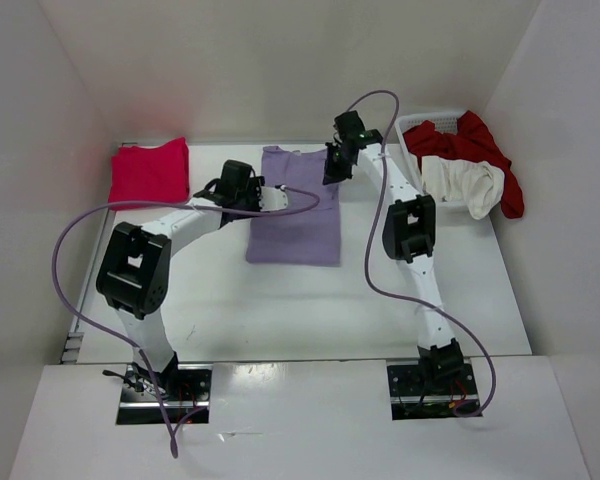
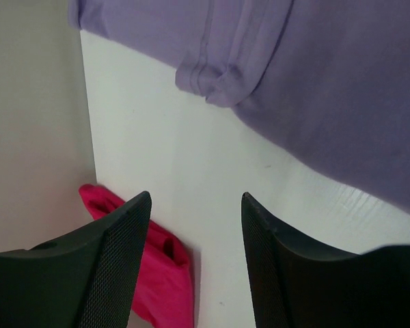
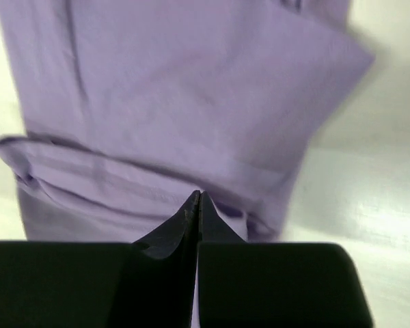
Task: Fold and stack the t-shirts
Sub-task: Fold the folded rectangular tshirt in 1/3 of the way, then grab one side of the 2/3 rectangular tshirt with both arms
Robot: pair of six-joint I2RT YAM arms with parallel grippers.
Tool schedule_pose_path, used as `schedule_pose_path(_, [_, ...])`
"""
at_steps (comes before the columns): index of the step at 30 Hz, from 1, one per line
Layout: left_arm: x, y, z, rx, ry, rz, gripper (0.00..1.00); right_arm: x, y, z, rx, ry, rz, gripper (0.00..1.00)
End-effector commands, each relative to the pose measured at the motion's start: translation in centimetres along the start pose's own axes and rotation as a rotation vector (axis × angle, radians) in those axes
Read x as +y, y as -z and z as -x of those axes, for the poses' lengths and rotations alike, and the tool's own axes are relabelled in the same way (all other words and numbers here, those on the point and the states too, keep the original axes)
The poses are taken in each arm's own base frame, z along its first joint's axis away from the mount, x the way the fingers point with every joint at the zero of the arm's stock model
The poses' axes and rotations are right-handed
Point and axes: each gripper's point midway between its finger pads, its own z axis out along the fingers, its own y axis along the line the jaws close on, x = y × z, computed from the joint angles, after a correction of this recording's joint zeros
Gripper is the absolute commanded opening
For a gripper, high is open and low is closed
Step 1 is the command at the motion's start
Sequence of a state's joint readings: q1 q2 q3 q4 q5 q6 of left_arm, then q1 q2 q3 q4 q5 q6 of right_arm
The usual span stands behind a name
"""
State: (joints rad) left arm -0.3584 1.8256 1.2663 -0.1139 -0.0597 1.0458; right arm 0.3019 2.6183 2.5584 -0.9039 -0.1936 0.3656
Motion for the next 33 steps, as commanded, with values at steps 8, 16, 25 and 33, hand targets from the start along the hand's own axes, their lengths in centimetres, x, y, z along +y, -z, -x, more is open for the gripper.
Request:
schedule_pose_path(8, [-7.8, 4.2, 1.6, -0.141, -0.288, -0.33, 0.63, -1.7, 7.7, -7.6, 0.155, -0.014, 0.022, 0.48])
schedule_pose_path(16, [-15.5, 5.4, 2.5, -0.182, -0.339, -0.489, 0.8, -2.5, 9.8, -16.9, 0.284, -0.148, 0.081, 0.65])
schedule_pose_path(25, [-16.0, 2.5, 2.3, -0.142, -0.387, -0.403, 0.82, -0.6, 8.7, -20.5, 0.342, -0.219, 0.167, 0.65])
schedule_pose_path(33, [-17.1, 1.9, 2.6, -0.15, -0.366, -0.399, 0.76, -1.2, 8.0, -23.0, 0.433, -0.264, 0.162, 0.62])
